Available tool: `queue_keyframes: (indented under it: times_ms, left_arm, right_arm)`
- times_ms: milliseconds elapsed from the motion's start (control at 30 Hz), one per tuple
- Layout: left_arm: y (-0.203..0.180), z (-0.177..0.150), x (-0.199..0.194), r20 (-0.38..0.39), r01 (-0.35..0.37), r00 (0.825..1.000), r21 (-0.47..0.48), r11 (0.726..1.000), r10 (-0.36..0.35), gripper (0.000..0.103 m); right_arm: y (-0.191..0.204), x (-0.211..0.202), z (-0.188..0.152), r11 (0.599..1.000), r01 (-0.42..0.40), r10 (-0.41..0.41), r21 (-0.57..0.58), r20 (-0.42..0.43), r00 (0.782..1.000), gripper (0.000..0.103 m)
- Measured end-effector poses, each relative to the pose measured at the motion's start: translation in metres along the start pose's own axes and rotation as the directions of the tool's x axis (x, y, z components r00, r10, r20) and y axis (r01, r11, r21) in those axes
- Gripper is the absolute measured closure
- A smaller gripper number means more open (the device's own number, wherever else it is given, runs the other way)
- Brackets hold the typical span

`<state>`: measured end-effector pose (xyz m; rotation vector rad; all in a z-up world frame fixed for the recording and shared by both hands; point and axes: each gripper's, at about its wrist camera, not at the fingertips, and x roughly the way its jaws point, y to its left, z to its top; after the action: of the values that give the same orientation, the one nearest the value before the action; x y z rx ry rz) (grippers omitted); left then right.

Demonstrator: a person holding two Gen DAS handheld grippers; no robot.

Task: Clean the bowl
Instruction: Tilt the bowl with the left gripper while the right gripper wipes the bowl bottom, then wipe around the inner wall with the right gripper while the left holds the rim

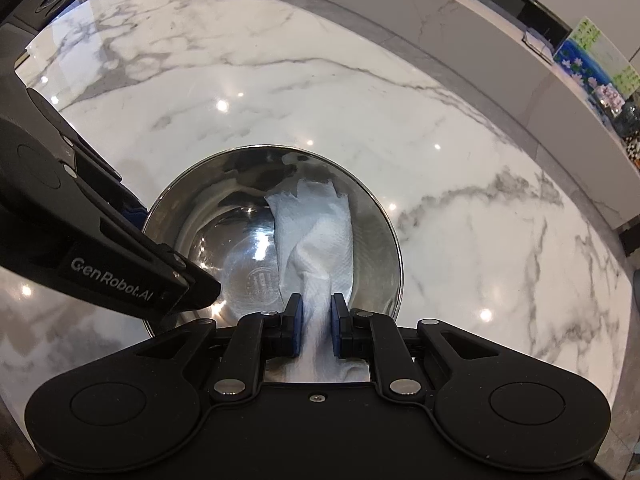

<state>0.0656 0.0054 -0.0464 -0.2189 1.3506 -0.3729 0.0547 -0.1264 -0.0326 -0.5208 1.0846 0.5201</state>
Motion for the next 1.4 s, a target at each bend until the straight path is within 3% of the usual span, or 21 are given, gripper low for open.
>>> queue_keyframes:
  times_ms: [167,433,567,767,933,1067,1267,1400]
  left_arm:
    - [-0.003,0.000,-0.002,0.040,-0.025,0.999,0.029,0.999,0.024,0.083]
    - [-0.005,0.001,-0.007,0.094,-0.087,0.992,0.056,0.995,0.082,0.088]
    - [-0.007,0.001,-0.008,0.104,-0.100,0.990,0.076,0.992,0.092,0.089]
    - [-0.007,0.002,-0.009,0.113,-0.101,0.989,0.077,0.992,0.092,0.090]
    - [-0.006,0.003,-0.008,0.099,-0.092,0.991,0.057,0.994,0.086,0.089]
    - [-0.001,0.003,-0.005,0.058,-0.069,0.996,0.021,0.997,0.067,0.079]
    - [-0.003,0.001,-0.001,0.022,-0.034,0.999,0.030,0.999,0.034,0.082]
    - [-0.009,0.000,0.000,0.045,-0.047,0.998,0.064,0.997,0.044,0.082]
  right_arm:
    - [0.002,0.000,0.000,1.000,-0.001,0.001,0.006,-0.007,1.000,0.091]
    - [0.016,-0.002,0.002,0.989,-0.147,0.147,-0.024,-0.003,0.989,0.091]
    - [0.017,-0.001,0.002,0.992,-0.125,0.124,-0.035,-0.013,0.992,0.091]
    - [0.016,-0.002,0.000,0.997,0.032,-0.033,-0.069,-0.021,0.999,0.091]
    - [0.013,-0.001,-0.001,0.998,0.026,-0.027,-0.057,-0.017,0.999,0.091]
    - [0.009,0.000,-0.001,0.999,0.011,-0.012,-0.034,-0.013,1.000,0.091]
    - [0.010,-0.001,0.000,0.999,0.012,-0.013,-0.031,-0.013,1.000,0.091]
    - [0.008,-0.001,0.000,1.000,-0.025,0.025,-0.012,-0.018,1.000,0.090]
